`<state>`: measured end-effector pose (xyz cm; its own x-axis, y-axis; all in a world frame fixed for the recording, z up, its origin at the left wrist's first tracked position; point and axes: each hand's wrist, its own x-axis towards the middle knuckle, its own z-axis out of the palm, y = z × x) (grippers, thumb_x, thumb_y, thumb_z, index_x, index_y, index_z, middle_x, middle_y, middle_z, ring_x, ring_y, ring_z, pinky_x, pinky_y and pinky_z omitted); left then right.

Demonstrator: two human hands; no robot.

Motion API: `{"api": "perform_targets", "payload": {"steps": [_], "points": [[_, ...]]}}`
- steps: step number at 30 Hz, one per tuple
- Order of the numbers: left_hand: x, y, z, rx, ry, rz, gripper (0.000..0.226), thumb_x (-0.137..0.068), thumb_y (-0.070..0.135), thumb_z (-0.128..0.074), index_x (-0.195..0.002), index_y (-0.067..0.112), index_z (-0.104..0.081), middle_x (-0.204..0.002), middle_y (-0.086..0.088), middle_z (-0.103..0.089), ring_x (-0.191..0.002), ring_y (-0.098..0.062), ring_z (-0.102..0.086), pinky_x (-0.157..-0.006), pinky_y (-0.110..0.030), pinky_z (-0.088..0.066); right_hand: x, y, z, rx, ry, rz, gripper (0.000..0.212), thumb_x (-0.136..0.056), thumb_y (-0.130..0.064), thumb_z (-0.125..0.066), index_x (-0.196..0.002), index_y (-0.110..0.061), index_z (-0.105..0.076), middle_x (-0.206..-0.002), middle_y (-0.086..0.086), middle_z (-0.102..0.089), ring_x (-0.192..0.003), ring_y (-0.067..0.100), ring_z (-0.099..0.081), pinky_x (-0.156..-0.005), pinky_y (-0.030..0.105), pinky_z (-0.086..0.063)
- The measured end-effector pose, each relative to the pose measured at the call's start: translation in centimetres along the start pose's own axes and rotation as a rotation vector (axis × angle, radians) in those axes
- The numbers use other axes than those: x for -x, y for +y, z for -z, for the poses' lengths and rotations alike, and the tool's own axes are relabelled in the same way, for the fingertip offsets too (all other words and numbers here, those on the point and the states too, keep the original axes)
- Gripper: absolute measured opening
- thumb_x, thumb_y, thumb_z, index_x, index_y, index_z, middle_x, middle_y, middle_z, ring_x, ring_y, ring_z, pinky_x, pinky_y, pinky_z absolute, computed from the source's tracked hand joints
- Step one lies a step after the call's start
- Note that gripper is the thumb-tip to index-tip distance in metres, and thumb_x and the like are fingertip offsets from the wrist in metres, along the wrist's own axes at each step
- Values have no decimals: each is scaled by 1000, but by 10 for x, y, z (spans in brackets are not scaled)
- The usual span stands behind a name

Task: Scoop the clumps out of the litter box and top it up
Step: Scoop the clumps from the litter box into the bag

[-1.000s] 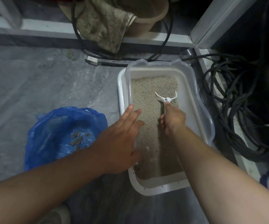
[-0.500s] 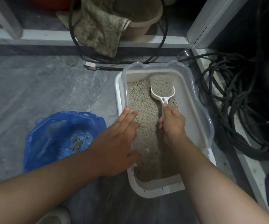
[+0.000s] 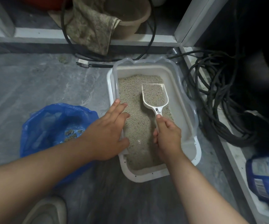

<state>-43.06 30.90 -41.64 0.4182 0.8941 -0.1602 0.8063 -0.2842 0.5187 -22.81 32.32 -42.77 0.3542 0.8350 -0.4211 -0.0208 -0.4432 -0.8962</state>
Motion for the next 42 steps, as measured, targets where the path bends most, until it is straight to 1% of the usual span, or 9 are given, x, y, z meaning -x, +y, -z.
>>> {"api": "perform_targets", "payload": {"steps": [4,8,13,19,24,28,32,35,42], "points": [[-1,2,-1,10,-13,26,73,-89,41,-58,-152,20,-27,-169,5,7,-150,-10,28,-119,-31,-2,13,5,9,20,8,-19,26,-95,-35,-64,-89,-10,-71,-54,9,-49,-38,15,-37,-38,20,-30],[-3,4,-2,12,-18,43,74,-89,42,-59,-152,20,-26,-169,5,8,-150,-10,29,-124,-37,-8,25,8,20,21,37,-39,23,-94,-37,-64,-91,-16,-73,-54,9,-50,-38,15,-38,-38,20,-31],[-2,6,-2,-1,-30,56,74,-89,42,-59,-152,19,-26,-169,4,9,-150,-10,28,-122,-36,-6,37,8,32,45,42,-41,20,-95,-37,-64,-90,-20,-72,-54,9,-50,-36,16,-38,-36,19,-31],[-4,8,-4,1,-39,72,75,-89,40,-58,-152,19,-24,-169,5,9,-150,-11,28,-125,-38,-5,47,13,41,71,37,-32,25,-96,-34,-63,-89,-11,-70,-54,10,-48,-37,16,-38,-36,16,-30],[-5,9,-4,-2,-53,94,77,-88,40,-58,-153,19,-22,-168,6,10,-150,-10,29,-126,-46,-11,52,17,46,87,37,-5,26,-96,-35,-62,-84,-13,-70,-54,11,-48,-36,16,-38,-36,16,-29],[-7,10,-5,-5,-50,96,77,-87,39,-58,-152,19,-23,-168,7,10,-149,-9,30,-126,-49,-13,56,18,48,64,25,-25,25,-97,-33,-62,-92,-10,-70,-56,13,-45,-36,15,-36,-36,17,-30],[-7,10,-5,-2,-55,98,77,-88,39,-59,-153,19,-22,-168,8,11,-149,-9,30,-126,-49,-13,57,18,48,91,6,-18,26,-97,-34,-62,-89,-10,-70,-56,13,-46,-37,16,-37,-36,18,-31],[-6,11,-5,1,-49,94,76,-88,38,-59,-153,19,-22,-168,7,10,-149,-9,30,-127,-47,-10,57,18,49,111,7,-4,27,-97,-34,-61,-86,-10,-68,-54,12,-47,-38,17,-39,-36,18,-33],[-5,10,-3,-9,-45,87,77,-89,39,-58,-153,19,-22,-168,5,10,-150,-11,29,-127,-48,-11,60,19,46,140,-22,26,27,-98,-32,-60,-81,-11,-65,-53,12,-46,-37,16,-38,-36,19,-31]]}}
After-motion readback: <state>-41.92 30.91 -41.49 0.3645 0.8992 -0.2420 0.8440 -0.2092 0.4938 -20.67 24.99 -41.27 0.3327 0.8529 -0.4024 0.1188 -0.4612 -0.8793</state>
